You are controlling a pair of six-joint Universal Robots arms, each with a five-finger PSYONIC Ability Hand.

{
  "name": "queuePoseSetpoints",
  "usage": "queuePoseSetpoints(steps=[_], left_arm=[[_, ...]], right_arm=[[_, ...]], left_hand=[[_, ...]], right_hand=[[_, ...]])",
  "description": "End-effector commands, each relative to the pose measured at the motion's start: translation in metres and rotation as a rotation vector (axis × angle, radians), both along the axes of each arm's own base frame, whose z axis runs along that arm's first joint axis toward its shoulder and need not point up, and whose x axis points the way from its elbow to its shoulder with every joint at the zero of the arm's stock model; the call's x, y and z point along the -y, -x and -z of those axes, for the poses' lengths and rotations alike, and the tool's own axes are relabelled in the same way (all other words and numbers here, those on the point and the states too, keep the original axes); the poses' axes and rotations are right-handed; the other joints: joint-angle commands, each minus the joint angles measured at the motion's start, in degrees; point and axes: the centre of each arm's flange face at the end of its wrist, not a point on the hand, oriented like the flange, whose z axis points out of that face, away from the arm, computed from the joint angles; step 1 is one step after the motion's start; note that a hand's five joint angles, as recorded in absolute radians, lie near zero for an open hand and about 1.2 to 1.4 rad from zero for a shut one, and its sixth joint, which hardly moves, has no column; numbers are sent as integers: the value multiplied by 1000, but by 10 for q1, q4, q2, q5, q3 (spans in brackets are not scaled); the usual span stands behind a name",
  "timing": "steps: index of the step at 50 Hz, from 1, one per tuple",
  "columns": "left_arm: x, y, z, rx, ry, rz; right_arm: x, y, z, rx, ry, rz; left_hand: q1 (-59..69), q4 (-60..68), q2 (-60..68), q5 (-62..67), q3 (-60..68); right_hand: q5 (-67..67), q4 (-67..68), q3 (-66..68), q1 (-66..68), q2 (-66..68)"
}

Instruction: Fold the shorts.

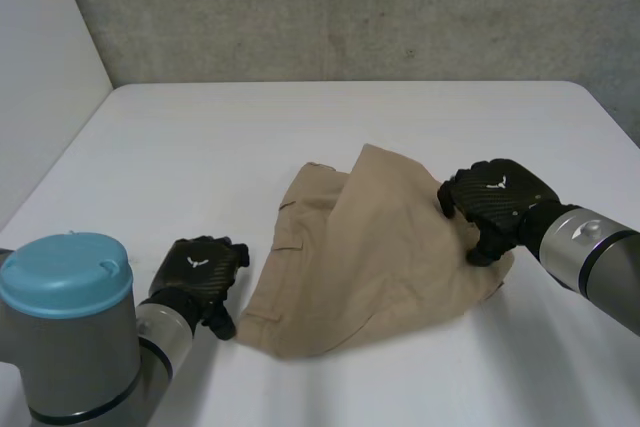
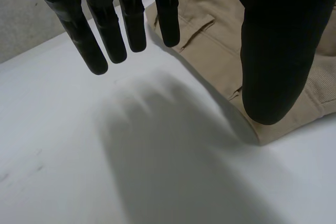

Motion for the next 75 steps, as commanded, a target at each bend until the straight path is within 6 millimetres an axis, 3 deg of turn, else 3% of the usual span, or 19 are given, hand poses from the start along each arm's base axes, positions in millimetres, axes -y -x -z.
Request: queuePoseSetpoints(steps=[1,11,21,31,38,42,46,49,53,57,65,70,75], left_arm=[[-7,11,2,-16,25,44],[-17,22,7,-12,16,99],[-20,30,19,4,-4,127],[-23,43,16,-10,14,162],[-36,54,22,-2,5,213],[-34,56,26,3,-1,213],[-30,58,25,-1,5,210],[-27,60,22,-8,19,207],[-20,61,9,-26,61,182],[-12,59,-19,-69,139,137],[42,23,-88,-154,331,-62],[73,0,-142,-192,496,-159],[78,-2,-169,-216,563,-170]], right_arm=[[3,1,4,-5,-5,8],[29,22,0,55,10,137],[31,25,5,52,-7,180],[30,24,6,53,0,181],[33,26,5,46,22,207],[35,27,4,48,26,214],[35,28,3,48,27,215],[34,28,3,48,26,215],[33,27,3,48,26,214],[31,27,3,48,24,213],[16,10,-1,110,-11,168],[1,-3,-13,167,-6,126],[-5,-6,-34,192,57,118]], left_hand=[[58,57,57,56,58],[54,54,54,53,55],[54,54,54,53,55],[112,111,111,110,112],[155,155,155,153,155],[264,264,264,263,265],[525,524,524,523,525],[555,555,555,554,556],[555,555,555,554,556],[555,555,555,554,556],[555,555,555,554,556],[555,555,555,554,556],[555,555,555,554,556]], right_hand=[[407,391,391,450,382],[407,391,391,450,382],[407,391,391,450,382],[407,391,391,450,382],[407,391,391,450,382],[407,391,391,450,382],[407,391,391,450,382],[407,391,391,450,382],[407,391,391,450,382],[407,391,391,450,382],[407,391,391,450,382],[407,391,391,450,382],[407,391,391,450,382]])
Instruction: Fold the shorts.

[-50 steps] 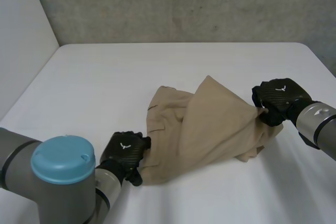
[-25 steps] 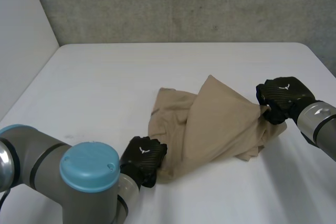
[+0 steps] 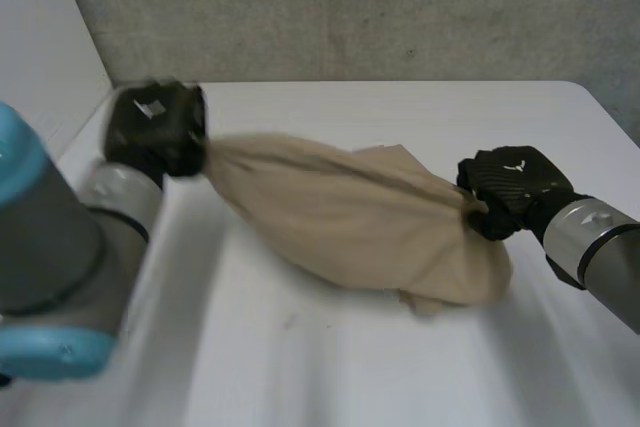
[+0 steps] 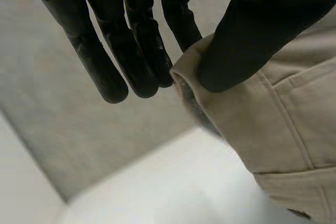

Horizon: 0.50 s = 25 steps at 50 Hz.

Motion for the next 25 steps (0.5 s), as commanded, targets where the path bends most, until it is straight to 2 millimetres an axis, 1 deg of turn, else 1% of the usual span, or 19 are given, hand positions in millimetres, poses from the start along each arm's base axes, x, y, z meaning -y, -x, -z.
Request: queuePoseSetpoints(steps=[1,2,3,6,7,9,10,11,12,13,14,15,16,18,19,20,22,25], left_arm=[[13,-9,-43,-34,116,-40],[11,-9,-45,-35,117,-38],[5,-10,-50,-42,126,-33],[-8,-11,-61,-61,147,-15],[-17,-11,-68,-73,165,-1],[-27,-11,-75,-85,186,20],[-32,-11,-81,-93,202,34],[-37,-11,-87,-103,220,44],[-49,-11,-100,-125,260,67],[-54,-12,-108,-138,283,76],[-64,-16,-123,-164,328,87],[-64,-16,-123,-165,328,87],[-69,-18,-130,-175,350,90],[-85,-26,-156,-223,431,92],[-88,-28,-162,-234,448,93],[-91,-30,-167,-242,461,95],[-100,-31,-176,-260,488,106],[-102,-31,-178,-263,490,113]], right_arm=[[-11,-6,-28,39,81,-15],[-12,-6,-32,44,91,-15],[-14,-4,-40,51,117,-11],[-17,0,-55,65,168,-5],[-21,0,-69,79,213,-10],[-27,1,-87,95,269,-14],[-35,2,-105,111,324,-22],[-38,3,-114,119,351,-22],[-42,3,-121,126,373,-24],[-46,4,-129,132,395,-25],[-52,5,-144,145,434,-29],[-54,6,-151,150,452,-27],[-57,7,-157,156,467,-29],[-63,9,-170,165,500,-29],[-66,10,-176,169,513,-29],[-72,13,-187,177,543,-28],[-79,16,-200,184,574,-25],[-81,17,-210,191,599,-25]], left_hand=[[175,118,120,143,120],[175,118,120,143,120],[175,118,120,143,120],[175,118,120,143,120],[175,118,120,143,120],[175,118,120,143,120],[175,118,120,143,120],[175,118,120,143,120],[175,118,120,143,120],[175,118,120,143,120],[175,118,120,143,120],[175,118,120,143,120],[175,118,120,143,120],[175,118,120,143,120],[175,118,120,143,120],[175,118,120,143,120],[175,118,120,143,120],[175,118,120,143,120]], right_hand=[[135,120,125,242,130],[135,120,125,242,130],[135,120,125,242,130],[135,120,125,242,130],[135,120,125,242,130],[135,120,125,242,130],[135,120,125,242,130],[135,120,125,242,130],[135,120,125,242,130],[135,120,125,242,130],[135,120,125,242,130],[135,120,125,242,130],[135,120,125,242,130],[135,120,125,242,130],[135,120,125,242,130],[135,120,125,242,130],[135,120,125,242,130],[135,120,125,242,130]])
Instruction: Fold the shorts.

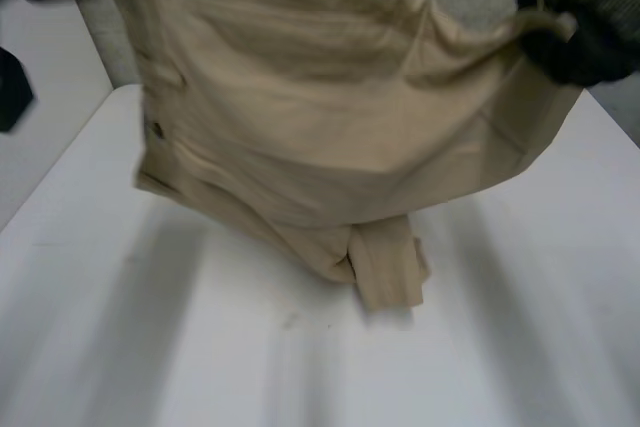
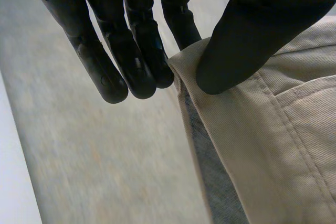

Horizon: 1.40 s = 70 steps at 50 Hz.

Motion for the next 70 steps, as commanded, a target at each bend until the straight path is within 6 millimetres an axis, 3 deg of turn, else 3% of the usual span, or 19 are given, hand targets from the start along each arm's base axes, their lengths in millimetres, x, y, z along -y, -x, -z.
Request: queuePoseSetpoints(steps=[1,5,8,12,17,21,28,30,31,32,34,35,38,44,47,51,56,62,70], left_arm=[[-16,-3,-20,-34,58,21],[-10,0,-12,-18,31,21],[1,8,3,10,-13,22],[26,24,36,72,-112,23],[63,45,90,160,-248,18],[94,60,121,188,-295,5],[153,76,164,192,-298,-36],[160,79,172,195,-298,-37],[162,81,175,194,-297,-35],[165,83,179,195,-291,-27],[165,85,180,200,-286,-11],[164,86,180,202,-281,-1],[159,84,182,213,-287,18],[144,71,169,209,-288,1],[140,53,171,220,-316,-30],[127,29,175,240,-367,-64],[106,-1,196,337,-506,-119],[84,-21,222,510,-664,-133],[79,-41,241,566,-781,-174]], right_arm=[[-15,6,-38,27,96,4],[-9,4,-40,26,93,4],[11,-1,-28,8,45,1],[39,-12,-3,-29,-43,-17],[81,-32,45,-78,-182,-62],[110,-41,78,-97,-253,-55],[160,-55,117,-70,-232,19],[167,-60,124,-61,-208,49],[170,-63,126,-56,-195,63],[174,-67,130,-41,-167,97],[178,-68,130,-23,-139,137],[179,-68,129,-14,-129,157],[180,-68,127,12,-102,196],[161,-67,112,17,-93,168],[138,-63,103,5,-95,116],[113,-57,107,-25,-123,63],[86,-48,124,-66,-184,19],[70,-42,144,-97,-247,13],[59,-38,168,-139,-317,11]], left_hand=[[175,116,115,143,117],[175,116,115,143,117],[175,116,115,143,117],[175,116,115,143,117],[175,116,115,143,117],[175,116,115,143,117],[175,116,115,143,117],[175,116,115,143,117],[144,84,84,112,86],[-176,-236,-236,-208,-234],[-494,-554,-554,-526,-552],[-525,-584,-585,-557,-583],[-525,-584,-585,-557,-583],[-524,-584,-584,-556,-582],[-519,-579,-579,-551,-577],[-499,-559,-559,-531,-557],[-469,-528,-529,-501,-527],[-469,-528,-529,-501,-527],[-466,-525,-525,-497,-523]], right_hand=[[131,119,125,239,130],[131,119,125,239,130],[131,119,125,239,130],[131,119,125,239,130],[131,119,125,239,130],[131,119,125,239,130],[131,119,125,239,130],[131,119,125,239,130],[35,23,29,143,34],[-246,-257,-251,-138,-247],[-527,-538,-532,-419,-527],[-569,-581,-575,-461,-570],[-569,-581,-575,-461,-570],[-569,-581,-575,-461,-570],[-569,-581,-575,-461,-570],[-569,-581,-575,-461,-570],[-569,-581,-575,-461,-570],[-569,-581,-575,-461,-570],[-569,-581,-575,-461,-570]])
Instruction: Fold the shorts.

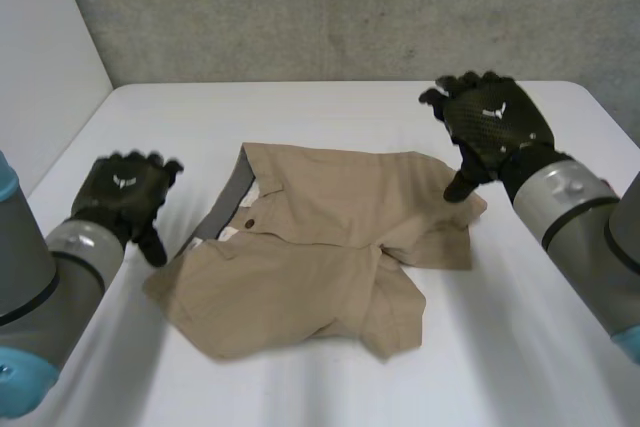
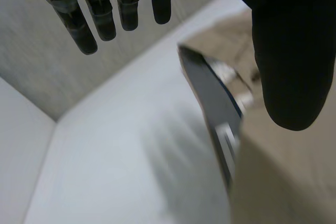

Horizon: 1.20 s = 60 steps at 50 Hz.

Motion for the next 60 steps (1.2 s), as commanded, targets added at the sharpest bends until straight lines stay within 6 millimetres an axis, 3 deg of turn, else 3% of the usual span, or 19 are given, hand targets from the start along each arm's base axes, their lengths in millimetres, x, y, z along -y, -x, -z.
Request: queuePoseSetpoints(steps=[1,14,24,27,28,29,31,35,39,40,43,45,49,51,52,55,56,59,60], left_arm=[[-2,-18,18,57,-97,-42],[3,-21,54,83,-222,-54],[3,-16,65,74,-257,-13],[6,-15,66,69,-248,-11],[10,-15,64,63,-221,-14],[12,-15,63,58,-203,-17],[17,-14,60,54,-161,-21],[30,-11,43,37,-47,-36],[43,-11,-7,-5,140,-77],[49,-13,-30,-26,222,-99],[59,-13,-70,-65,367,-123],[63,-9,-108,-111,505,-129],[51,7,-166,-203,704,-85],[38,22,-183,-247,759,-34],[25,40,-193,-290,796,27],[1,73,-198,-349,825,137],[-16,99,-192,-382,818,221],[-42,142,-174,-410,789,350],[-58,165,-159,-400,767,423]], right_arm=[[-10,4,24,-40,-66,1],[-16,4,35,-56,-100,-26],[-16,4,36,-56,-101,-26],[-16,4,36,-57,-101,-26],[-16,4,36,-58,-102,-26],[-16,4,36,-58,-102,-26],[-16,4,36,-61,-102,-26],[-17,4,35,-68,-94,-27],[-17,5,34,-68,-90,-26],[-16,5,33,-67,-89,-24],[-16,5,32,-67,-87,-24],[-16,5,31,-65,-83,-23],[-15,6,27,-59,-71,-18],[-14,6,25,-57,-65,-15],[-12,9,21,-51,-55,-1],[-7,16,16,-42,-40,27],[-6,18,15,-40,-39,34],[2,27,11,-31,-26,72],[4,29,10,-29,-24,83]], left_hand=[[42,41,33,32,39],[133,132,124,122,129],[177,176,167,166,173],[427,425,417,416,423],[611,609,601,600,607],[682,681,673,672,679],[683,682,674,672,679],[683,682,674,672,679],[683,682,674,672,679],[683,682,674,672,679],[683,682,674,672,679],[683,682,674,672,679],[683,682,674,672,679],[683,682,674,672,679],[683,682,674,672,679],[683,682,674,672,679],[683,682,674,672,679],[683,682,674,672,679],[683,682,674,672,679]], right_hand=[[-39,-30,-19,-13,-20],[-39,-30,-19,-13,-20],[-39,-30,-19,-13,-20],[-39,-30,-19,-13,-20],[-39,-30,-19,-13,-20],[-39,-30,-19,-13,-20],[-39,-30,-19,-13,-20],[-39,-30,-19,-13,-20],[-39,-30,-19,-13,-20],[-39,-30,-19,-13,-20],[-39,-30,-19,-13,-20],[-39,-30,-19,-13,-20],[-39,-30,-19,-13,-20],[-39,-30,-19,-13,-20],[-39,-30,-19,-13,-20],[-39,-30,-19,-13,-20],[-39,-30,-19,-13,-20],[-39,-30,-19,-13,-20],[-39,-30,-19,-13,-20]])
